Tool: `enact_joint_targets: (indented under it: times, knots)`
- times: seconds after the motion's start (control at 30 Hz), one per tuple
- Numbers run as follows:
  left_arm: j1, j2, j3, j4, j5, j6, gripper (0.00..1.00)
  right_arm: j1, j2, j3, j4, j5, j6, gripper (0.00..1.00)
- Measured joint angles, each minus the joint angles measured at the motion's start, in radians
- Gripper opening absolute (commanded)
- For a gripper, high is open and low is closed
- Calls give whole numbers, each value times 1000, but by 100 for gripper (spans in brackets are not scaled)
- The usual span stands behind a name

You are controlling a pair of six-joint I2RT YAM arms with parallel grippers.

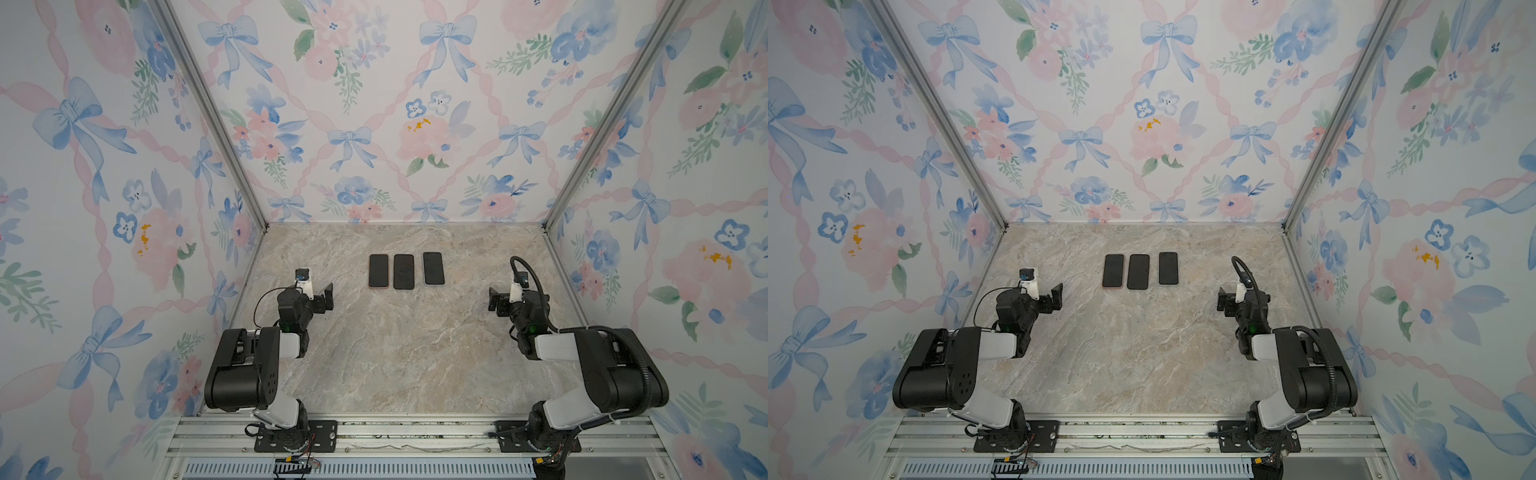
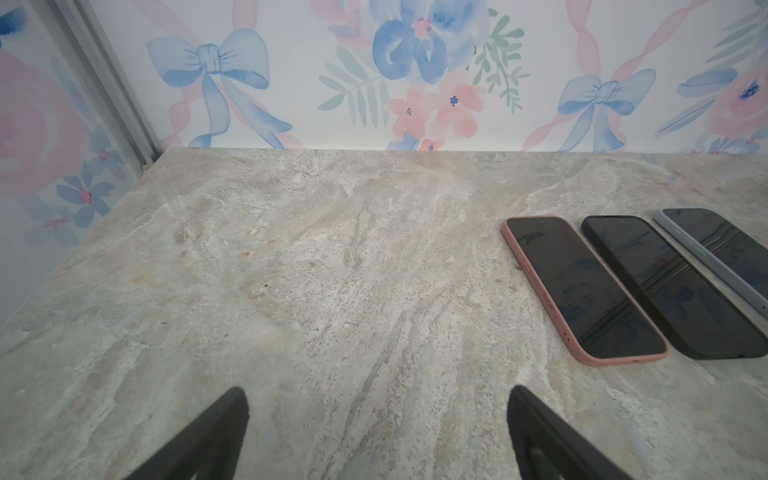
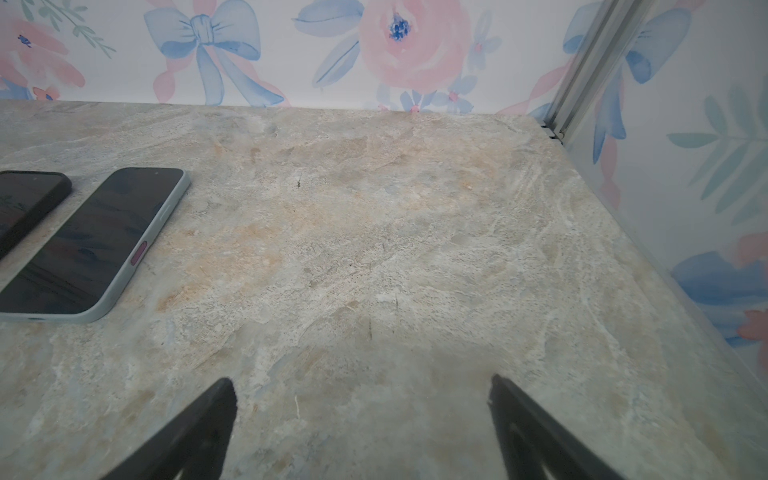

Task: Put the phone into the phone case

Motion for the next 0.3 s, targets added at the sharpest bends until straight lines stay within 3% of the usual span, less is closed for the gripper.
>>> enact_joint_targets:
  times: [0.3]
  knots:
    - [-4, 0, 0, -6, -7, 0, 98, -1, 0, 11, -8, -15, 0, 97]
